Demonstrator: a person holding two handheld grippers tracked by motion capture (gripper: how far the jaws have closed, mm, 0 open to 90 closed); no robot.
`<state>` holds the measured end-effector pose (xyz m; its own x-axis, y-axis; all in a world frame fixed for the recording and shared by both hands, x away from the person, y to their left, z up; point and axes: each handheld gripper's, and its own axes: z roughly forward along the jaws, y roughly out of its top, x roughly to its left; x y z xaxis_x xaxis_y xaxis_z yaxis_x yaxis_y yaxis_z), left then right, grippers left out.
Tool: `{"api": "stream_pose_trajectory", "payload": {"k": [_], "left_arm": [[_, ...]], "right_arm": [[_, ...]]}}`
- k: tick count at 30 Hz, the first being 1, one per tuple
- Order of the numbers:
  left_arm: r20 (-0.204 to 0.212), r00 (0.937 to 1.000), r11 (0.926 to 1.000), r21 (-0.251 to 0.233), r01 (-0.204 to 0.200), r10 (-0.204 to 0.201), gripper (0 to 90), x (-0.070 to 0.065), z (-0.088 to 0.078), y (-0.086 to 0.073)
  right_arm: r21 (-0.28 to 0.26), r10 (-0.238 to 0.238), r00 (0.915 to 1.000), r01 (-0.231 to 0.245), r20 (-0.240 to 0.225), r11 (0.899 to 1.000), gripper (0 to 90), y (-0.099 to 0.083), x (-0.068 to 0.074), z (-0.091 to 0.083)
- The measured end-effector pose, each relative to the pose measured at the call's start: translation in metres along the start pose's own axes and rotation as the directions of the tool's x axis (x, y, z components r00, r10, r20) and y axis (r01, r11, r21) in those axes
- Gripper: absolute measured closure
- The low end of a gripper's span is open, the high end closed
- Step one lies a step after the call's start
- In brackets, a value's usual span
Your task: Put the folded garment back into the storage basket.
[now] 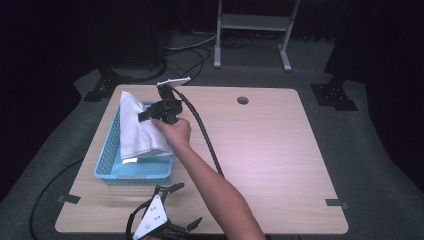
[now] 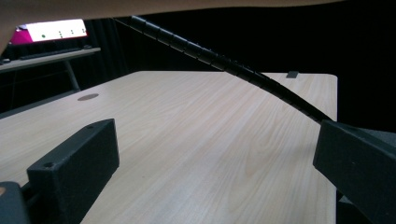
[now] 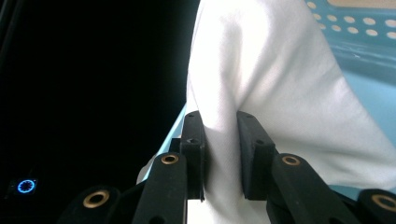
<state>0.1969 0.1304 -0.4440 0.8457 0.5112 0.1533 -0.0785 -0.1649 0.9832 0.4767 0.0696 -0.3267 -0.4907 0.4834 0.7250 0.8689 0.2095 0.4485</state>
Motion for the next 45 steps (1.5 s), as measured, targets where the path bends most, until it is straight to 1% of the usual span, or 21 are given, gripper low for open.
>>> {"api": "stream_pose_trajectory", "payload": {"k": [6, 12, 16, 22, 28, 31, 33, 34, 35, 41, 45], "left_arm": [[0.000, 1.0000, 1.0000, 0.002, -0.002, 0.002, 0.0, 0.000, 0.000, 0.000], [0.001, 1.0000, 1.0000, 0.000, -0.003, 0.003, 0.1, 0.000, 0.000, 0.000], [-0.002, 1.0000, 1.0000, 0.000, -0.006, 0.006, 0.0, 0.000, 0.000, 0.000], [-0.002, 1.0000, 1.0000, -0.004, -0.008, 0.008, 0.0, -0.001, 0.000, 0.000], [-0.001, 1.0000, 0.9999, -0.005, -0.009, 0.009, 0.0, -0.001, 0.000, 0.000], [-0.001, 1.0000, 1.0000, -0.004, -0.009, 0.009, 0.0, -0.001, 0.000, 0.000], [0.000, 1.0000, 0.9999, -0.005, -0.009, 0.009, 0.0, -0.001, 0.000, 0.000], [0.001, 1.0000, 0.9999, -0.004, -0.009, 0.009, 0.0, -0.001, 0.000, 0.000], [0.000, 0.9999, 0.9999, -0.004, -0.010, 0.010, 0.0, -0.001, 0.000, 0.000], [0.000, 0.9999, 0.9999, -0.007, -0.011, 0.011, 0.0, -0.001, 0.000, 0.000], [0.002, 0.9999, 0.9999, -0.006, -0.013, 0.013, 0.0, -0.001, 0.000, 0.000]], "right_arm": [[0.013, 0.010, 0.9998, -0.011, 0.015, 1.000, 74.7, -0.002, -0.004, 0.008], [0.018, 0.021, 0.9997, -0.021, 0.015, 1.000, 74.6, -0.004, -0.007, 0.015], [0.025, 0.018, 0.9995, -0.018, 0.028, 1.000, 74.5, -0.005, -0.008, 0.018], [0.033, 0.039, 0.9982, -0.041, 0.046, 0.999, 74.4, -0.007, -0.012, 0.024], [0.029, 0.055, 0.9976, -0.056, 0.043, 0.998, 74.4, -0.008, -0.013, 0.029], [0.031, 0.067, 0.9972, -0.068, 0.033, 0.997, 74.3, -0.009, -0.014, 0.031], [0.028, 0.086, 0.9962, -0.086, 0.010, 0.996, 74.3, -0.009, -0.015, 0.032], [0.017, 0.101, 0.9949, -0.101, -0.008, 0.995, 74.3, -0.010, -0.016, 0.033], [0.013, 0.102, 0.9947, -0.102, -0.010, 0.995, 74.3, -0.010, -0.016, 0.033], [0.008, 0.108, 0.9942, -0.108, 0.004, 0.994, 74.3, -0.011, -0.015, 0.035], [0.002, 0.109, 0.9941, -0.109, -0.001, 0.994, 74.2, -0.010, -0.016, 0.035]]}}
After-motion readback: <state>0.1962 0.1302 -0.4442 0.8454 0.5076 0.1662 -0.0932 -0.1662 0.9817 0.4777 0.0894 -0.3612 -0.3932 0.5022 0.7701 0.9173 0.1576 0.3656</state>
